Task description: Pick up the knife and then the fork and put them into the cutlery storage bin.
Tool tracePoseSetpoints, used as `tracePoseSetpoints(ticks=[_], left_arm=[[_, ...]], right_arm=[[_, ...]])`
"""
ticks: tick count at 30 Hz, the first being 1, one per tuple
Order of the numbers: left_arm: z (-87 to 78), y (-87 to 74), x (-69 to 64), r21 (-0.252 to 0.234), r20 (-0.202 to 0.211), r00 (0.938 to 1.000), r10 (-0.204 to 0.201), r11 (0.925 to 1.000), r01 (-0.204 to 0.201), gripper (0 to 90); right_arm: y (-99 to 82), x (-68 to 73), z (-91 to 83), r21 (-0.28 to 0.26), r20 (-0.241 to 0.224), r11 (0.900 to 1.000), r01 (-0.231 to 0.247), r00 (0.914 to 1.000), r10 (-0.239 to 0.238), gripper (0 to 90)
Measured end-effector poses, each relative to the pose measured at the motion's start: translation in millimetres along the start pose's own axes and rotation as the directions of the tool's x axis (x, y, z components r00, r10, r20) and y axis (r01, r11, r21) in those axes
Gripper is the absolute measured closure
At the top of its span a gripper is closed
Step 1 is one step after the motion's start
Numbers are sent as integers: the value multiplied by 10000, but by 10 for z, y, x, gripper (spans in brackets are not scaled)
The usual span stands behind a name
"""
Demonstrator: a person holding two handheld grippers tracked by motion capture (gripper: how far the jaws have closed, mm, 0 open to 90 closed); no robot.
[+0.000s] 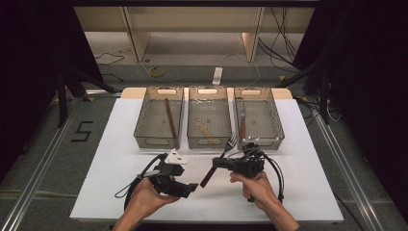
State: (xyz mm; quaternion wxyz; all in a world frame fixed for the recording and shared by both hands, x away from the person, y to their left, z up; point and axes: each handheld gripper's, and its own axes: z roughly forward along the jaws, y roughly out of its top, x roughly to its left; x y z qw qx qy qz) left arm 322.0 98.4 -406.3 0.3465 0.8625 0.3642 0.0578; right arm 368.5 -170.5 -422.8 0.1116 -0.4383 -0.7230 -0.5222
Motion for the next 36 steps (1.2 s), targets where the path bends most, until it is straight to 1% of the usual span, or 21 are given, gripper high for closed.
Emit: tracePoseSetpoints(ticks=[4, 7, 9, 10, 14, 16, 18, 20, 24, 26, 27, 28, 30, 33, 34, 35, 36], left_arm=[[-64, -90, 96, -173, -191, 9997, -117, 9998, 113, 262], [-108, -143, 174, -292, -410, 9990, -185, 9994, 173, 247], [-132, -169, 224, -378, -435, 9984, -374, 9986, 358, 239], [-144, -180, 246, -397, -460, 9983, -350, 9987, 332, 234], [-178, -228, 304, -407, -693, 9970, -348, 9987, 321, 220], [-189, -251, 340, -433, -835, 9953, -495, 9980, 460, 217], [-200, -271, 372, -464, -878, 9943, -612, 9973, 573, 214], [-211, -287, 385, -466, -941, 9934, -663, 9970, 621, 214], [-227, -302, 396, -473, -1071, 9924, -603, 9973, 555, 207], [-238, -310, 401, -558, -1088, 9922, -613, 9969, 554, 204], [-244, -316, 403, -609, -1092, 9921, -620, 9966, 556, 203], [-257, -322, 411, -624, -1097, 9926, -530, 9970, 463, 201], [-274, -338, 410, -826, -1097, 9925, -538, 9956, 449, 194], [-304, -351, 410, -986, -1114, 9927, -465, 9945, 355, 189], [-310, -353, 408, -1014, -1113, 9926, -480, 9942, 367, 187], [-313, -354, 408, -1031, -1112, 9927, -473, 9940, 359, 186], [-313, -355, 408, -1033, -1119, 9926, -462, 9941, 346, 186]], right_arm=[[147, -94, -203, -123, 671, 9999, 38, 9977, -29, 812], [292, -148, -362, -147, 1159, 9998, 157, 9932, -139, 811], [399, -188, -457, -130, 1385, 9998, 158, 9903, -138, 812], [455, -211, -499, -97, 1525, 9998, 153, 9882, -136, 811], [685, -306, -655, 131, 1768, 9999, -34, 9842, 10, 811], [798, -342, -730, 210, 1962, 9998, -37, 9806, -5, 811], [905, -390, -801, 220, 1997, 9995, -209, 9797, 161, 811], [1006, -435, -860, 215, 2159, 9993, -315, 9761, 262, 811], [1202, -541, -942, 219, 2367, 9983, -548, 9704, 481, 811], [1302, -588, -969, 132, 2531, 9979, -634, 9657, 580, 811], [1351, -617, -975, 177, 2635, 9975, -684, 9627, 613, 811], [1395, -647, -977, 182, 2793, 9971, -744, 9579, 664, 811], [1466, -723, -962, 219, 3020, 9962, -846, 9504, 741, 810], [1530, -841, -912, 330, 3393, 9937, -1069, 9364, 895, 810], [1542, -888, -893, 405, 3561, 9932, -1089, 9303, 875, 810], [1550, -938, -875, 464, 3686, 9915, -1219, 9246, 964, 810], [1553, -991, -857, 507, 3740, 9892, -1378, 9210, 1091, 810]])
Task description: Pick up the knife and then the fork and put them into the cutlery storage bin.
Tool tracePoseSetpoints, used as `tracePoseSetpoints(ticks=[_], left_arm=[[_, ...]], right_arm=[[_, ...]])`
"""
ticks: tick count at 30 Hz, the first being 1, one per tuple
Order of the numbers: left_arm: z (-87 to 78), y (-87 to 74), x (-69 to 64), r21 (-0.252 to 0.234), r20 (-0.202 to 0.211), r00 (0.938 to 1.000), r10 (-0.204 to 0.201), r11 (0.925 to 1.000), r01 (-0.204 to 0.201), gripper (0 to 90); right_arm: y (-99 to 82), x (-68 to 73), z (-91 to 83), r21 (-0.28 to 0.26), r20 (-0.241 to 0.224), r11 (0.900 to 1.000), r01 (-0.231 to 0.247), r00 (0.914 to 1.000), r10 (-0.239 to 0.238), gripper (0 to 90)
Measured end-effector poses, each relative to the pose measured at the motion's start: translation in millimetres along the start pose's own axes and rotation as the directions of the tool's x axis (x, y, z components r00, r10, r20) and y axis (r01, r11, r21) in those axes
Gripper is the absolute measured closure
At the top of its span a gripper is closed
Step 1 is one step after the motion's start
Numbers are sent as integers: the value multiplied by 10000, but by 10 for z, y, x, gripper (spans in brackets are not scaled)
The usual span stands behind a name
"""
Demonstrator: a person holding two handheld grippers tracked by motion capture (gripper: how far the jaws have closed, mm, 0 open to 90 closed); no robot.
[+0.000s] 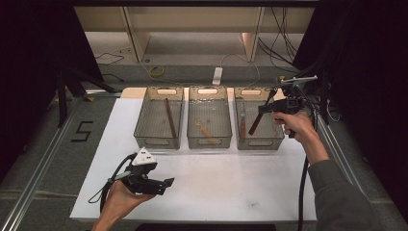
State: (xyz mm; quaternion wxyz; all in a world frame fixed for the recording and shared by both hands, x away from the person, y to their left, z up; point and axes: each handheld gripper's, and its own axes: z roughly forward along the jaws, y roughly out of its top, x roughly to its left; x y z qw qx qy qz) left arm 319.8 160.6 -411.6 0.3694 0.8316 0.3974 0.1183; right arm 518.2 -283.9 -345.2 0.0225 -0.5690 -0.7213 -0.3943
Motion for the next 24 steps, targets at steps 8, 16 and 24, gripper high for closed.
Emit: tracePoseSetpoints(ticks=[8, 16, 24], left_arm=[[-2, 12, 7, -42, -43, 10000, -5, 10000, 5, 185], [-9, -14, 23, -316, -45, 9999, -96, 9995, 94, 179], [-29, -28, 25, -799, 79, 9999, -124, 9967, 129, 161]], right_arm=[[62, -120, 261, 421, 470, 9987, -297, 9985, 277, 810], [46, -143, 451, 965, 828, 9952, -165, 9965, 85, 804], [45, -80, 541, 1027, 1639, 9947, 45, 9862, -214, 544]])
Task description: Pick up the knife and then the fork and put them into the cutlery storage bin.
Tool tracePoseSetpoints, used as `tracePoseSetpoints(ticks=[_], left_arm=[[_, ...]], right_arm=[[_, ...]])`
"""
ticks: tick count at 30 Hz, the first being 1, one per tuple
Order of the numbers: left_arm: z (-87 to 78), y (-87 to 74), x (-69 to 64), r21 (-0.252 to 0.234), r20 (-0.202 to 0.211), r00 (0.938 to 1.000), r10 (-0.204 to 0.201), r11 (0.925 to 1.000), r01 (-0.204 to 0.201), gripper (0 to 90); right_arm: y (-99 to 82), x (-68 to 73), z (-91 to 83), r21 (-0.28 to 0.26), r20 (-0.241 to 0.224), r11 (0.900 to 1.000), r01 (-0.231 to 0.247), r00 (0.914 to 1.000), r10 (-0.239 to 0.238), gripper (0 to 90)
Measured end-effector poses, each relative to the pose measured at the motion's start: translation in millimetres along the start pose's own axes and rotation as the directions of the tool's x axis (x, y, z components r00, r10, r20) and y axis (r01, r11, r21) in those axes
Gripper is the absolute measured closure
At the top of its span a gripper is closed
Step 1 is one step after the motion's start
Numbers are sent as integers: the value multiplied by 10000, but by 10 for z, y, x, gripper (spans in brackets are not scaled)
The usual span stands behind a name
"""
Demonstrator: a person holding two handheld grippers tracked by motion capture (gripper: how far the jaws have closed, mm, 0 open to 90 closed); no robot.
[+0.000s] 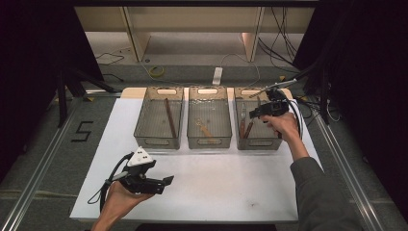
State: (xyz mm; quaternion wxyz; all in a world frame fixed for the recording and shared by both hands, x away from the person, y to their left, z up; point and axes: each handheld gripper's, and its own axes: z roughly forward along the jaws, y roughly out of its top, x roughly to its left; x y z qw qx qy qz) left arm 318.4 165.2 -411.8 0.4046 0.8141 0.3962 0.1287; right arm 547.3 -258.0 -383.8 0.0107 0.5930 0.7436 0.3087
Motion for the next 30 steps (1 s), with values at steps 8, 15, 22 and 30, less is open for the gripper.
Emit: tracePoseSetpoints(ticks=[8, 15, 22, 30], left_arm=[[-20, -4, 27, -284, 125, 9998, -132, 9995, 136, 158], [-32, -7, 64, -475, 324, 9986, -410, 9980, 425, 158], [-42, -11, 83, -727, 564, 9969, -552, 9956, 593, 158], [-50, -24, 109, -859, 595, 9963, -619, 9941, 668, 158]], right_arm=[[-101, 121, -201, -914, 68, 9942, 562, 9984, -558, 429], [-454, 324, -357, -2072, -671, 9691, 1342, 9863, -1509, 326], [-906, 546, -515, -3048, -1244, 9317, 1975, 9616, -2445, 268], [-1401, 745, -611, -3655, -1277, 8923, 2649, 9353, -3300, 209]])
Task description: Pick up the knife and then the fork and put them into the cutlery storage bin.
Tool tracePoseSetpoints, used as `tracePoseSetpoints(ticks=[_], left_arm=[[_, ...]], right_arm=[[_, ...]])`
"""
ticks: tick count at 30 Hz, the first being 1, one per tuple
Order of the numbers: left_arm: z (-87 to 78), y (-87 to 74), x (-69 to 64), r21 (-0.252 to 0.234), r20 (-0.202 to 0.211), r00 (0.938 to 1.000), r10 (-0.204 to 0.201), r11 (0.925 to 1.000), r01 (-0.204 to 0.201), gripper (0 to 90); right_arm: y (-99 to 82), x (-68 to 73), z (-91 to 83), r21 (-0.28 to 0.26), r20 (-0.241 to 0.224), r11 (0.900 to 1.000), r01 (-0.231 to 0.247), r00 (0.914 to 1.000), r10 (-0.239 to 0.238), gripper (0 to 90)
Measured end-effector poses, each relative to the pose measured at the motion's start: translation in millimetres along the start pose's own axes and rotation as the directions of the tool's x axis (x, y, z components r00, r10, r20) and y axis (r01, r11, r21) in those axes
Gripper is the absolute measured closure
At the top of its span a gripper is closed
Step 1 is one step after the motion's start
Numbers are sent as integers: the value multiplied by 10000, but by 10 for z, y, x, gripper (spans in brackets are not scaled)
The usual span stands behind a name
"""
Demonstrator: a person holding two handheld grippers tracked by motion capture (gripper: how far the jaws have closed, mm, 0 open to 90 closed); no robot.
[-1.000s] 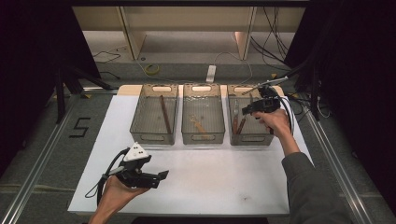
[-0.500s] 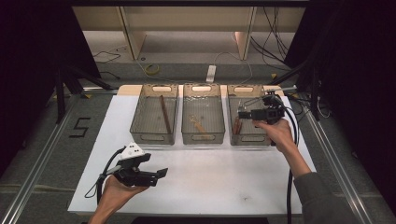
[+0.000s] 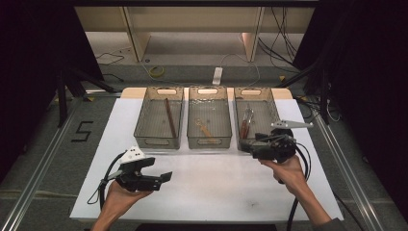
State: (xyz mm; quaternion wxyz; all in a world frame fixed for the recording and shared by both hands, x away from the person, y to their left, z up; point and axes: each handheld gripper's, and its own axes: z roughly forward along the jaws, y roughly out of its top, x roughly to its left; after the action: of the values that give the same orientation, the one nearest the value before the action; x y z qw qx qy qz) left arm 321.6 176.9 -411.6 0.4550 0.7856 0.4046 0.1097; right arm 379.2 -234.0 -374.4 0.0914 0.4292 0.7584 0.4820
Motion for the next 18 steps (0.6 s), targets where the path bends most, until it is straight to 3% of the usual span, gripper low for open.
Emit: tracePoseSetpoints(ticks=[5, 18], left_arm=[[-1, -15, -3, -158, 42, 9998, 211, 9997, -210, 157], [-48, -37, 8, -802, 231, 9994, 272, 9965, -252, 154]], right_arm=[[-226, 111, -54, -438, -60, 9984, 350, 9994, -353, 195], [-696, 170, -170, -1250, -160, 9916, 342, 9992, -365, 186]])
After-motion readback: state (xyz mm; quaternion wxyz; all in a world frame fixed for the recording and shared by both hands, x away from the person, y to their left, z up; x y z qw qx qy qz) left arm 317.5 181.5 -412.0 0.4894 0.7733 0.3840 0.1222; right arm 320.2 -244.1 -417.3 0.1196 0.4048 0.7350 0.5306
